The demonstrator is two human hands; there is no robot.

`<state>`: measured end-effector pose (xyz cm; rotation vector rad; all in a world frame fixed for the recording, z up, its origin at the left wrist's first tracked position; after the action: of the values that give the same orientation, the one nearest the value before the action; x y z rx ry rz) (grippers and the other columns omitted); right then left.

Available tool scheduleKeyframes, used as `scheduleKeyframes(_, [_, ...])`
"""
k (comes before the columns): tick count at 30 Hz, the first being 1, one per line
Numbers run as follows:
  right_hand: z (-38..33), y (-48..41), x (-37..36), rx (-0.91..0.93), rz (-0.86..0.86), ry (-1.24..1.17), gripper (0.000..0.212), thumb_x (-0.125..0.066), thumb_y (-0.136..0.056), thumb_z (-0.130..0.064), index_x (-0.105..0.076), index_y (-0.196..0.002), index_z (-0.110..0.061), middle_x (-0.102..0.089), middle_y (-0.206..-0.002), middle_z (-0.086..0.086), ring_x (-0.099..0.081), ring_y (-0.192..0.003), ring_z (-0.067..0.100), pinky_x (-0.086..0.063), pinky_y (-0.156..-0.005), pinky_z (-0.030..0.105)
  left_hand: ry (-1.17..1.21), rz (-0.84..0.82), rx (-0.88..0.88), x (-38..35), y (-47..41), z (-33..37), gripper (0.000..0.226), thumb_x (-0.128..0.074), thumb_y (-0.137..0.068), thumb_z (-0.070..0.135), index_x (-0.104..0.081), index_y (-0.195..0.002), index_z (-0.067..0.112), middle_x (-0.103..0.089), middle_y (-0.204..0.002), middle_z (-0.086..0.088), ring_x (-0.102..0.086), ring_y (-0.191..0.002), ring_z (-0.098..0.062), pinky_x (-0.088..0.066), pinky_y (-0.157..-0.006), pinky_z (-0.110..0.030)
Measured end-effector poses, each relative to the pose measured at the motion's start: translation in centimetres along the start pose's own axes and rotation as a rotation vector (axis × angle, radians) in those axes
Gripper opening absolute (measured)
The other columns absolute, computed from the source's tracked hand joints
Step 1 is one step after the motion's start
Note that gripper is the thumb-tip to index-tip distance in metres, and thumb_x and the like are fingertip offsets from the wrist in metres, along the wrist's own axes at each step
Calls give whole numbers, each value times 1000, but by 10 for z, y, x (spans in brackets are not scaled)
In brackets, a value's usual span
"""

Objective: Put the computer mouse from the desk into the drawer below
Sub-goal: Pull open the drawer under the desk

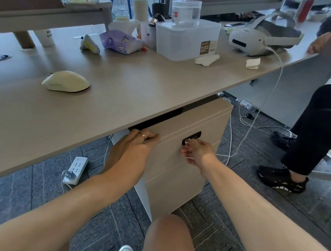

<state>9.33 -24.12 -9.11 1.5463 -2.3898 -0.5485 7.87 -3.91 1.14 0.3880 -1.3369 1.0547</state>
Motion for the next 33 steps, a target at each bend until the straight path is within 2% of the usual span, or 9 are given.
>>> scheduleKeyframes(4, [1, 1, -1, 16, 70, -54, 13, -44, -100, -20, -52, -102, -10, -59, -66, 7, -52, -49, 15, -40, -41, 18, -1, 0, 10, 6, -3, 5, 78, -53, -77, -16, -55, -144, 24, -57, -136, 4, -52, -118, -21, -47, -86, -30])
scheduleKeyframes(11, [8, 23, 17, 89, 123, -39, 23, -47, -96, -19, -55, -75, -13, -59, -63, 5, -51, -57, 18, -40, -54, 27, 57, -27, 8, 9, -3, 7, 72, -55, -82, -14, -54, -146, 21, -56, -138, 1, -49, -121, -20, -46, -87, -30])
scheduleKeyframes(15, [15, 50, 38, 117, 119, -54, 21, -46, -97, -16, -55, -78, -11, -58, -66, 6, -51, -59, 17, -39, -56, 29, 42, -10, 1, 10, 0, 11, 72, -57, -75, -20, -62, -138, 14, -62, -130, -6, -56, -114, -30, -55, -82, -43])
scheduleKeyframes(19, [21, 71, 57, 100, 162, -15, 26, -44, -97, -14, -55, -73, -11, -61, -67, 7, -53, -60, 18, -40, -58, 30, -4, -16, 19, 10, -2, 13, 75, -53, -77, -19, -59, -142, 18, -59, -134, -2, -51, -117, -25, -47, -80, -32])
scheduleKeyframes(23, [29, 93, 75, 92, 178, 6, 25, -47, -96, -17, -56, -73, -11, -62, -69, 7, -53, -62, 17, -39, -59, 31, -50, -25, 33, 11, -2, 16, 70, -55, -80, -18, -58, -141, 17, -58, -134, -3, -51, -117, -25, -42, -75, -30])
scheduleKeyframes(26, [34, 107, 91, 84, 193, 24, 24, -47, -96, -18, -58, -76, -10, -64, -70, 8, -54, -63, 18, -39, -60, 31, -77, -10, 31, 13, 0, 20, 52, -61, -89, 0, -61, -138, 16, -61, -130, -3, -52, -114, -24, -42, -72, -29])
scheduleKeyframes(28, [38, 116, 100, 81, 202, 22, 25, -46, -96, -17, -59, -76, -10, -65, -70, 8, -54, -64, 20, -41, -62, 32, -100, 0, 44, 15, 2, 24, 44, -61, -95, 20, -60, -139, 16, -60, -133, -3, -51, -120, -23, -48, -79, -32])
scheduleKeyframes(30, [41, 124, 107, 81, 210, 12, 26, -45, -97, -16, -58, -76, -10, -65, -69, 9, -54, -64, 20, -42, -62, 32, -134, -29, 61, 14, 4, 27, 50, -60, -95, 34, -55, -142, 16, -56, -140, -4, -48, -127, -24, -50, -88, -35])
scheduleKeyframes(33, [46, 133, 116, 82, 216, 6, 28, -44, -98, -17, -58, -75, -10, -66, -65, 6, -54, -62, 20, -40, -63, 33, -160, -57, 78, 16, 6, 31, 60, -62, -93, 42, -51, -146, 16, -52, -147, -5, -44, -135, -24, -48, -96, -37])
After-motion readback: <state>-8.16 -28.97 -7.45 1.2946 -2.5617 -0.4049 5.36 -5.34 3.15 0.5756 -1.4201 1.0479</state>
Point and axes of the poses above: each hand's wrist, its own y-axis away from the middle knuckle, its own x-axis out of the back of the hand, z = x × y, the point moved 8 cm from there along -y, towards the middle knuckle
